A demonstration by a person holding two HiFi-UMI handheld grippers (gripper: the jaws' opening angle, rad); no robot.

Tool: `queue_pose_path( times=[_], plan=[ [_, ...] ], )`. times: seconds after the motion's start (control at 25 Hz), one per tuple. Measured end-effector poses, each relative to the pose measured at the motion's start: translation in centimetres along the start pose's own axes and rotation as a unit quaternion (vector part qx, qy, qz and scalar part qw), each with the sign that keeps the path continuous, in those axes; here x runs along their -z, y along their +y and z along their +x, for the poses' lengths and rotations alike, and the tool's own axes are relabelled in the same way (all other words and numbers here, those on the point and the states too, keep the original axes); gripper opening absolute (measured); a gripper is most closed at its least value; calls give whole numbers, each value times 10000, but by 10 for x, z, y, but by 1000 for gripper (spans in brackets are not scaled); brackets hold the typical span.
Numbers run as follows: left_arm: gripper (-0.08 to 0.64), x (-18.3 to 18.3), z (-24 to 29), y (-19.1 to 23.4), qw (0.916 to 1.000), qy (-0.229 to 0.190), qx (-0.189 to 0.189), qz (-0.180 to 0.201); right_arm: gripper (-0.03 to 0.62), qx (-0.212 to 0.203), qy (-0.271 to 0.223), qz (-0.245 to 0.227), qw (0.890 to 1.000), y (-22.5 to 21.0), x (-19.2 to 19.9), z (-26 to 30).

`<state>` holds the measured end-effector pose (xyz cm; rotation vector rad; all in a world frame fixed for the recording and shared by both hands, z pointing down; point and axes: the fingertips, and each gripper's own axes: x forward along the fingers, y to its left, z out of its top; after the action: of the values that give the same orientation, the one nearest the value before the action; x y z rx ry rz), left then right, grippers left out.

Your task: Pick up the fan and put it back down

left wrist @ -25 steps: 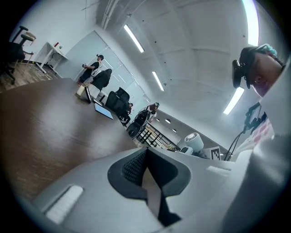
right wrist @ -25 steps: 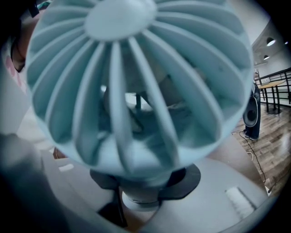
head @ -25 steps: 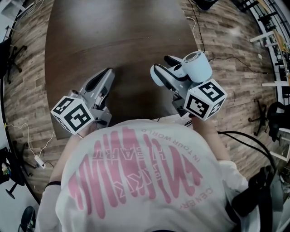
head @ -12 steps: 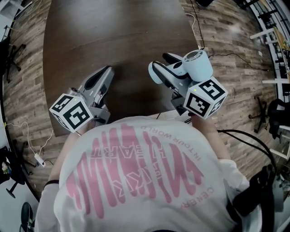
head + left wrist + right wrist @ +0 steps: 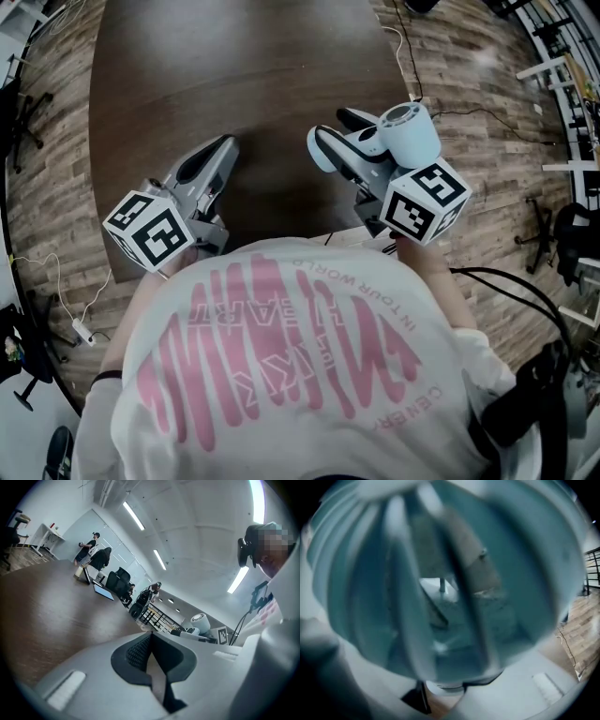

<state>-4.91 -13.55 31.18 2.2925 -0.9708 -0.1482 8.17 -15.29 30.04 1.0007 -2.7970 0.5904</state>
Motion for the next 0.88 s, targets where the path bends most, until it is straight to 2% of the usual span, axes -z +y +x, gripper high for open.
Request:
queue_pose_path(
  times=[0.6, 0.88],
  plan=[
    [17, 3, -4, 0, 10000, 23, -90, 6, 206, -102, 44, -1, 9999, 3, 1, 4],
    [16, 5, -2, -5, 9999, 90, 38, 67, 206, -108, 58, 26, 9999, 3, 1, 3]
  ],
)
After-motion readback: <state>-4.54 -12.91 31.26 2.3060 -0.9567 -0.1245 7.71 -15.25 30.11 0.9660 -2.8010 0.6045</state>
